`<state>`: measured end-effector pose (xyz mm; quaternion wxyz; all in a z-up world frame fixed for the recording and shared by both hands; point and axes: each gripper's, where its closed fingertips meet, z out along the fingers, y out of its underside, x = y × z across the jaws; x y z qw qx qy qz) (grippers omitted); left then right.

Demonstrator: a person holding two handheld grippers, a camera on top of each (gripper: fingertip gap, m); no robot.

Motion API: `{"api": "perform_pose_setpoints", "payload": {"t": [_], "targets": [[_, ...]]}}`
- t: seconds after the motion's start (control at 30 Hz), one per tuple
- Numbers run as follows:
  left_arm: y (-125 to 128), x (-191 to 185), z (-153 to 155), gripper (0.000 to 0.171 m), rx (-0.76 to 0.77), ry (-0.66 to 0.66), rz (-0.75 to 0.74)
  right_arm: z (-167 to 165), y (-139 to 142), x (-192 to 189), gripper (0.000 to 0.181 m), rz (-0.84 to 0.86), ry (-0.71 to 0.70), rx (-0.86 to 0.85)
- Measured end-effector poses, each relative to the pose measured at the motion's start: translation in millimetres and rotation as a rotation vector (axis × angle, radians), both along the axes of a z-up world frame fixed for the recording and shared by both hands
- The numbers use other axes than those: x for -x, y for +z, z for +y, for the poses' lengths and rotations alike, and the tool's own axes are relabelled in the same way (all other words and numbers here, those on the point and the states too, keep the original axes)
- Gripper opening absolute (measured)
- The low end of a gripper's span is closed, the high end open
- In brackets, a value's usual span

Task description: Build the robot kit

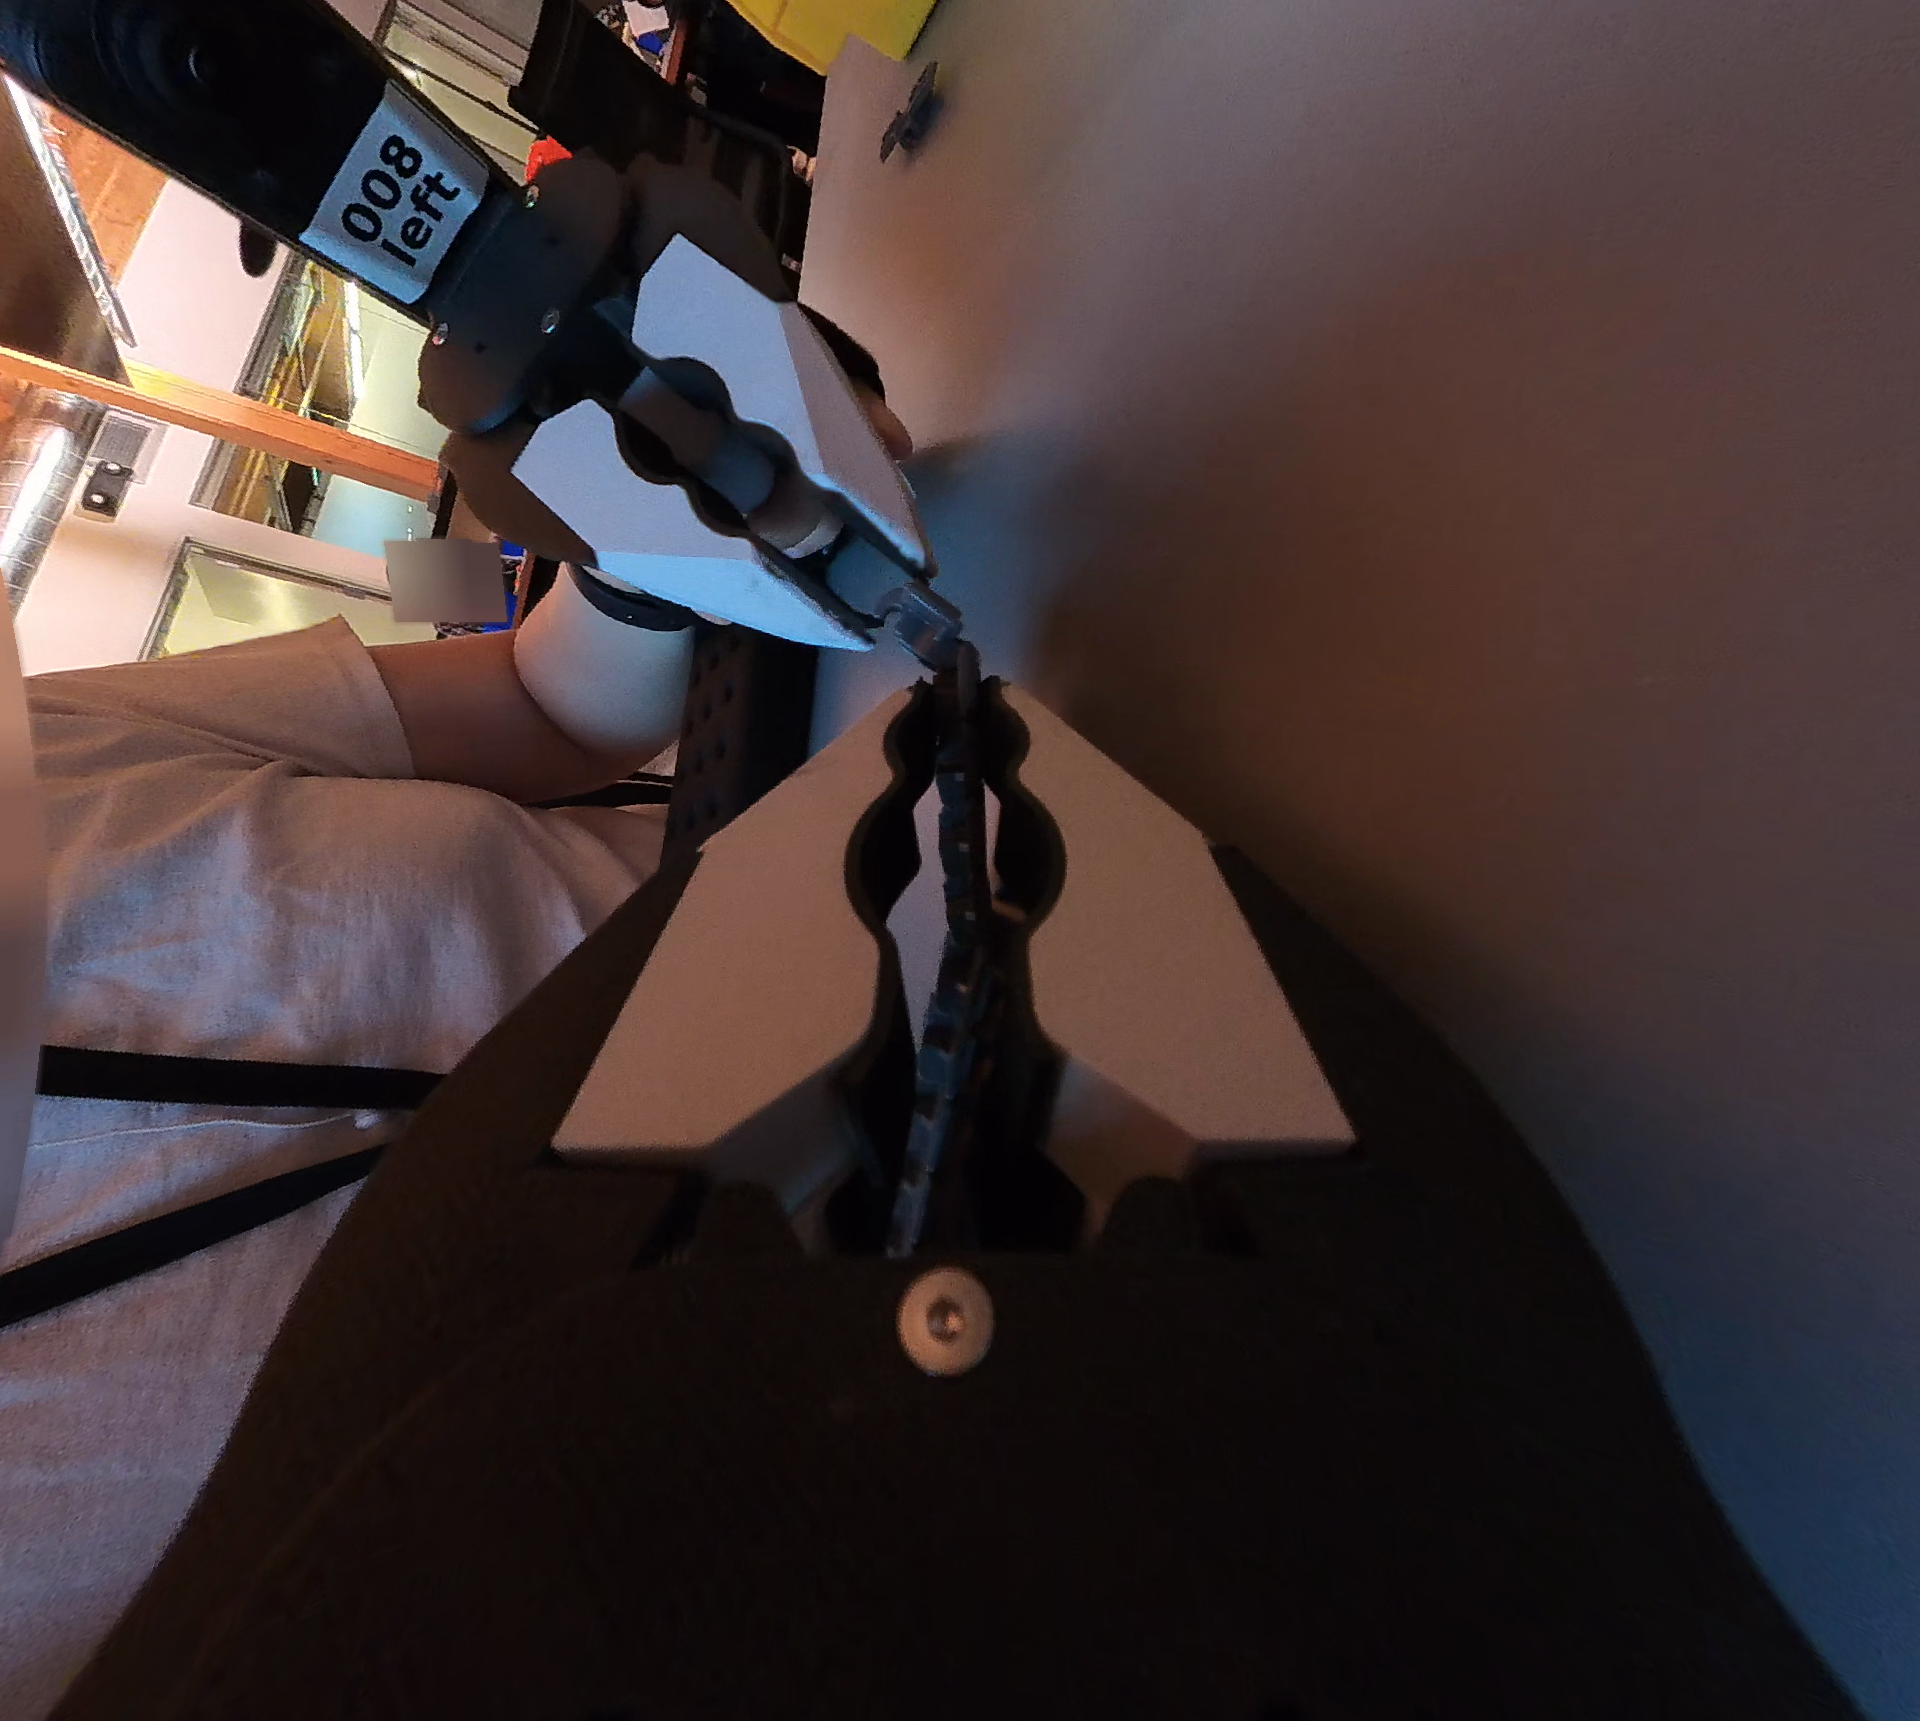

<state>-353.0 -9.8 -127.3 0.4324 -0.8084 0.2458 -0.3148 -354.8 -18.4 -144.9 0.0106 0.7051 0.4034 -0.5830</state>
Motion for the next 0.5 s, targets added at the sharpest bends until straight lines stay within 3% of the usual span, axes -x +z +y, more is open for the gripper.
{"api": "perform_pose_setpoints", "payload": {"t": [0.2,0.5], "targets": [[-10.6,-1.2,-2.6,0.001,0.026,-0.026,0.075,1.1,1.4,-0.8,0.007,0.008,-0.005,0.017],[-8.3,-1.3,-2.7,0.001,0.041,-0.031,0.035,0.0,3.6,-0.6,0.006,0.025,-0.01,-0.007]]}}
